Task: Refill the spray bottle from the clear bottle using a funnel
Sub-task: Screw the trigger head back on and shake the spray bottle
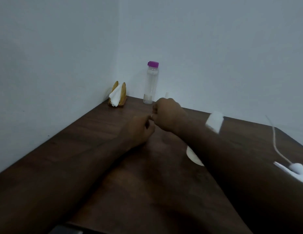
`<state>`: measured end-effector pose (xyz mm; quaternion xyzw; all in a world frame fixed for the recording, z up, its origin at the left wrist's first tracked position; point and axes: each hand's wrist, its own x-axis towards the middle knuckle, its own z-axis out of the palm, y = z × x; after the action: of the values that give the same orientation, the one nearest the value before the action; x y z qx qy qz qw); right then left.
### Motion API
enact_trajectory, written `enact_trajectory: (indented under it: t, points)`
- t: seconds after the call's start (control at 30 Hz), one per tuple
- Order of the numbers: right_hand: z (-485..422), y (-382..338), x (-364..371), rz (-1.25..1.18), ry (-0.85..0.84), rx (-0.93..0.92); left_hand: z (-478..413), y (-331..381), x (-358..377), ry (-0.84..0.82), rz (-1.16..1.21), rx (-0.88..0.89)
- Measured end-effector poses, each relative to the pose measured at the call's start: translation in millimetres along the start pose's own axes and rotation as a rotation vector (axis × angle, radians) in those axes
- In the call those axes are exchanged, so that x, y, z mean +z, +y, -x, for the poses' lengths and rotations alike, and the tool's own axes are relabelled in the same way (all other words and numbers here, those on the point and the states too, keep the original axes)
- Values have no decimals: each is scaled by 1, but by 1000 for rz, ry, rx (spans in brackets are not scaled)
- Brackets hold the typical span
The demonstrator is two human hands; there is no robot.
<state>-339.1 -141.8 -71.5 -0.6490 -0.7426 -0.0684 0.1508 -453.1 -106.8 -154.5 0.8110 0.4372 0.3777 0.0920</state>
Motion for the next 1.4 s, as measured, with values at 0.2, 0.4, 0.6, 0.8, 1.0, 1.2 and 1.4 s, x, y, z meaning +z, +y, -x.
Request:
enact_trajectory:
  t: [0.2,0.4,0.6,0.8,1.0,1.2,1.4]
  points:
    - [79,37,-53,-193,298,-57,25,67,7,196,278,230]
    - [133,91,-67,-432,772,71,42,155,30,194,395,398]
    - [172,171,-47,-412,541,406,38,214,97,-81,310,300]
    - [201,260,-32,-235,298,718,19,244,139,-266,286,274]
    - [222,307,-9,-192,64,827,16,240,166,-282,361,307]
    - [206,306,-9,-109,180,769,13,233,165,-313,439,183]
    - [193,260,-24,-360,330,703,16,233,168,-460,741,-31]
